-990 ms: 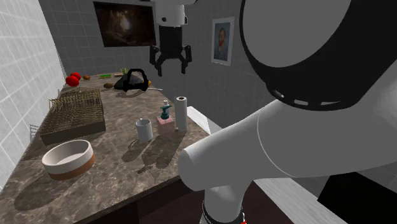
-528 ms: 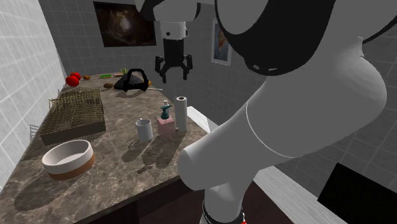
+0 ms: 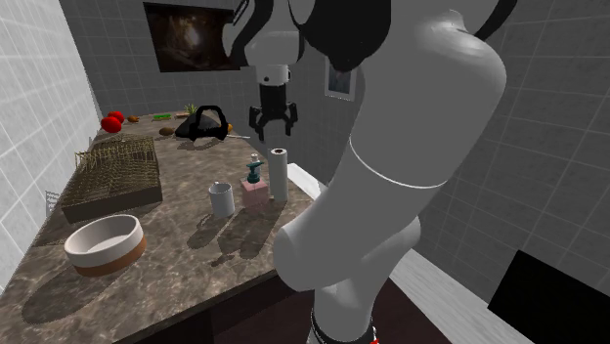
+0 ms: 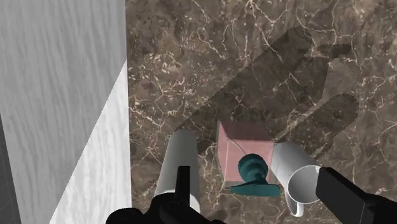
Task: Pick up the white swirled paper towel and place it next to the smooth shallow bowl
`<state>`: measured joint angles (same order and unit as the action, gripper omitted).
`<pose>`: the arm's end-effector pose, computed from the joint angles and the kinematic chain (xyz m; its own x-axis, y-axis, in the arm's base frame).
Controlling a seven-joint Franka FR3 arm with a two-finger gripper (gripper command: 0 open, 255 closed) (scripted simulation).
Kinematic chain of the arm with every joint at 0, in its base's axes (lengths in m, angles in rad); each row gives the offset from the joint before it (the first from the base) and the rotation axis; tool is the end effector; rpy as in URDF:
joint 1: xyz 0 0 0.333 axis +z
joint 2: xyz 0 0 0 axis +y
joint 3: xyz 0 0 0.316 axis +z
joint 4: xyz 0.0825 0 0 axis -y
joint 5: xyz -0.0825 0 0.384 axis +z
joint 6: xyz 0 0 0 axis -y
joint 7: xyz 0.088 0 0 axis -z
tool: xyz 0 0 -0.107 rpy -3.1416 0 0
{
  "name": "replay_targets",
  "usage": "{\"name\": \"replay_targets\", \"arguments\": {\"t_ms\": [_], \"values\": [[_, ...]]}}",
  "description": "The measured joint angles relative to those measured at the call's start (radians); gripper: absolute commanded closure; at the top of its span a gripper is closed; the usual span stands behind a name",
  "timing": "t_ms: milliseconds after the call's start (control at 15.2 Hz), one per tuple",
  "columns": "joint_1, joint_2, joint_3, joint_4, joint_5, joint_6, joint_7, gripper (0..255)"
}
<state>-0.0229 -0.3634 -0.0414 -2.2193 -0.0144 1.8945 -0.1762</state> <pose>0.4475 -0.0315 0.5252 0.9922 0.1184 0.0379 0.1182 -0.9930 0.0058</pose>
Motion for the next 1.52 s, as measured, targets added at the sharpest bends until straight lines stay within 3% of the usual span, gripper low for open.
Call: {"name": "replay_targets", "arguments": {"t_ms": [660, 1122, 1518], "values": [[-0.026, 0.339, -0.049, 0.161, -0.006, 0.139, -0.096, 0], [-0.028, 0.385, -0.051, 0.118, -0.004, 0.227, -0.101, 0], [-0.028, 0.389, -0.051, 0.111, -0.004, 0.238, -0.101, 0]]}}
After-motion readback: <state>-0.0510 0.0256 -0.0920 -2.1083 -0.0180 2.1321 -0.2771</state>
